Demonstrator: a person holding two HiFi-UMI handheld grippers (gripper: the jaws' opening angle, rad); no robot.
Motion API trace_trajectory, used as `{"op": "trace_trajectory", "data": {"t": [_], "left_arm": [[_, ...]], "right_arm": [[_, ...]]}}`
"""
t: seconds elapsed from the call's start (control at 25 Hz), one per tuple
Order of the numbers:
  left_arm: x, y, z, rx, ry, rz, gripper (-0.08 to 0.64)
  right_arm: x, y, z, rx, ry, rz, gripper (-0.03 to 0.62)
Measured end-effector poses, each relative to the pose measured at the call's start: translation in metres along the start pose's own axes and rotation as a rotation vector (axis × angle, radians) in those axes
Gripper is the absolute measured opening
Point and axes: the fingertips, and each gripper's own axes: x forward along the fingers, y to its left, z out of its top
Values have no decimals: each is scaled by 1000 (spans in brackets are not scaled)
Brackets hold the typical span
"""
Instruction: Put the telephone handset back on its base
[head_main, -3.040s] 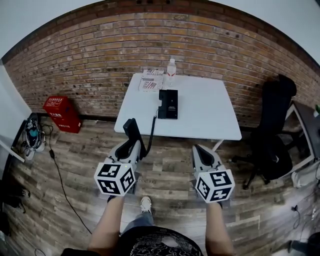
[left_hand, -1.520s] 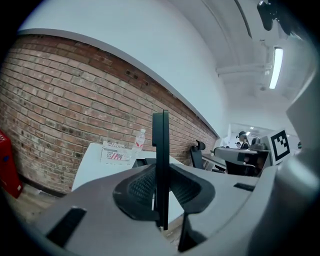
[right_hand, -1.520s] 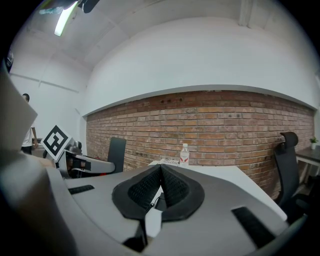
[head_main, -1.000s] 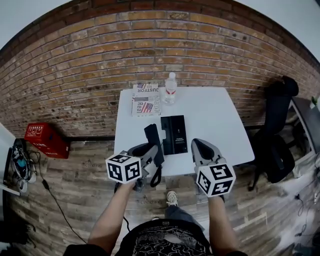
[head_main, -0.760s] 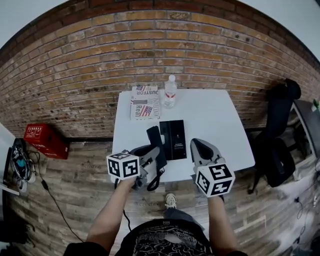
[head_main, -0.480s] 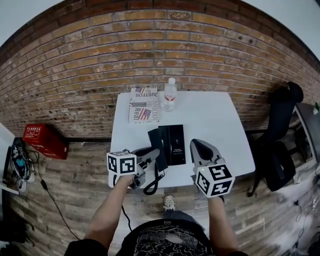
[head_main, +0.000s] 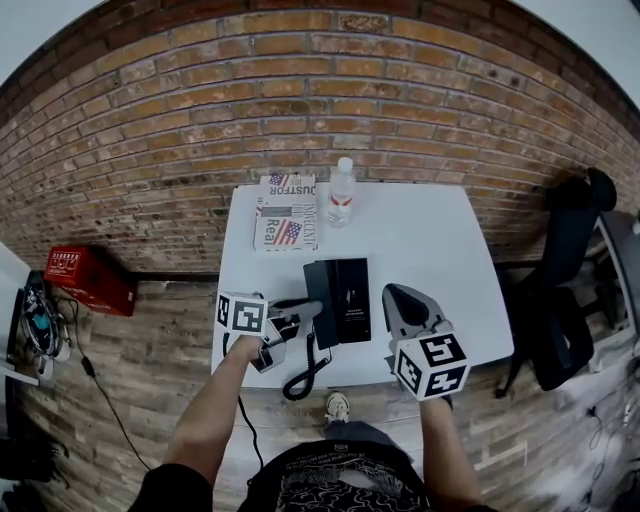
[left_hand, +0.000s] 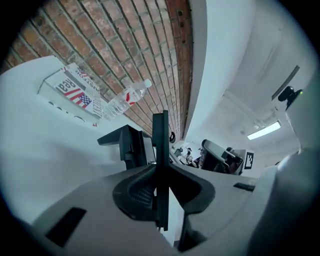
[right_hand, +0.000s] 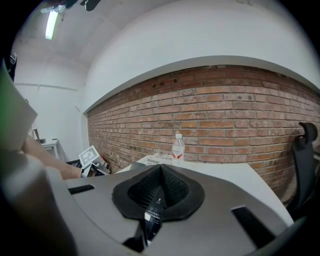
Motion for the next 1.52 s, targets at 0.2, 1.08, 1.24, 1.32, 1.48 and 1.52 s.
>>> {"op": "trace_trajectory", "data": {"t": [0.2,1.08,1.24,1.32,1.48,1.52], "left_arm": [[11,7,-2,-42,59,-55,78],[27,37,-4,-181,148,-138,83],[25,47,-6,-189,148,-109,80],[26,46,-6,-193,147,-115,80],[26,45,-5,-198,141,-121,81],[25,46,-6,-199,140,-114,81]], "right_arm": [[11,-11,-3,-1,16,5,2],[35,-29,-15,2,63,15,2],[35,-31,-18,5,68,11,2],[35,-32,-19,7,70,10,2],[37,-27,-19,5,72,19,2],[38,-26,-19,4,73,21,2]]}}
